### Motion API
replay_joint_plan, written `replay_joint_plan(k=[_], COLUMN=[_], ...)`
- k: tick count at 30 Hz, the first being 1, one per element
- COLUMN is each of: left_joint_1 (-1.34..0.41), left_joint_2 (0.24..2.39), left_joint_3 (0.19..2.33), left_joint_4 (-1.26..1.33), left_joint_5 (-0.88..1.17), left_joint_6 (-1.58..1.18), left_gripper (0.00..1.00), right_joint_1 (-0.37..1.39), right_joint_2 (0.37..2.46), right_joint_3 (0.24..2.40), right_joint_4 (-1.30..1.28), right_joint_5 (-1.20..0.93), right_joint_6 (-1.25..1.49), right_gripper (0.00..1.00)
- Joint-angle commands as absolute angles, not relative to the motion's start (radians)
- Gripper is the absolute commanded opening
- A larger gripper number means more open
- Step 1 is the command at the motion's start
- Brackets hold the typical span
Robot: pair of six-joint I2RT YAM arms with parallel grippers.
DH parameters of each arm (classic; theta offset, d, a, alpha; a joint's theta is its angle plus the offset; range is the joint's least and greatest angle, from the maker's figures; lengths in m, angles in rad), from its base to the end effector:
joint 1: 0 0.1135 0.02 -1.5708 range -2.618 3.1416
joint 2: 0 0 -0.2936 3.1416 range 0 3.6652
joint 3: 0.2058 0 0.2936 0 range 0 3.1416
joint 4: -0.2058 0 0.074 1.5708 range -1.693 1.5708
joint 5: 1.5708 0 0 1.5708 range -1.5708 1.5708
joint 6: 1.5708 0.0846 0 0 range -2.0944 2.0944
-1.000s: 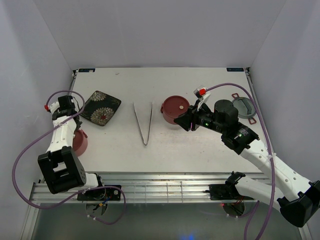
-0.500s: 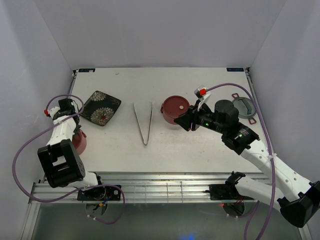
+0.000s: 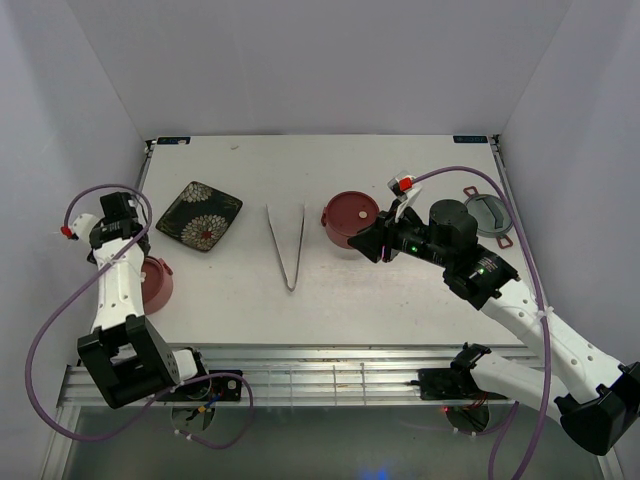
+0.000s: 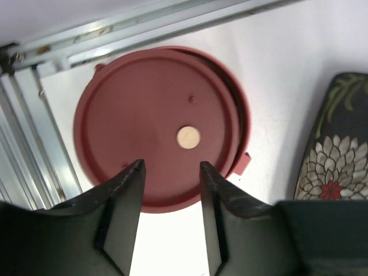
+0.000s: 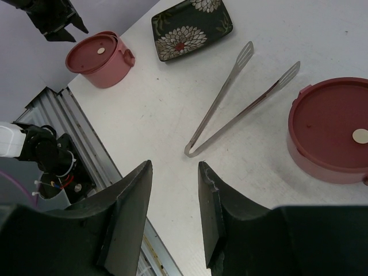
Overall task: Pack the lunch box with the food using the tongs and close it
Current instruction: Close the box lid on the packing box.
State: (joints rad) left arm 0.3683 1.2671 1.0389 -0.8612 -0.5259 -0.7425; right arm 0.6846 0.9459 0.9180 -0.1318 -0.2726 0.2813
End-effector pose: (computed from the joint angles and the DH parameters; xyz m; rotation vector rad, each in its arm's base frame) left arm 0.2589 0.1454 0.2566 -1.4721 2.0561 0.5521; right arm 0.2108 0.2015 0.3788 -0.5689 1.7286 0.9345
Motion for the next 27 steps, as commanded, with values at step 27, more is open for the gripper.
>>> replay_joint_plan(k=[27], left_joint_1=[0.514], left_joint_2=[1.298], left_joint_3=[0.873], left_joint_4=[-0.819], left_joint_5=[-0.465], left_joint_6=[-0.899], left_gripper=[0.54], right_joint_1=[0.684], right_joint_2=[0.923], right_joint_3=[0.914], right_joint_4=[-0.110], right_joint_5=[-0.282], right_joint_6=[0.282], right_gripper=[0.44])
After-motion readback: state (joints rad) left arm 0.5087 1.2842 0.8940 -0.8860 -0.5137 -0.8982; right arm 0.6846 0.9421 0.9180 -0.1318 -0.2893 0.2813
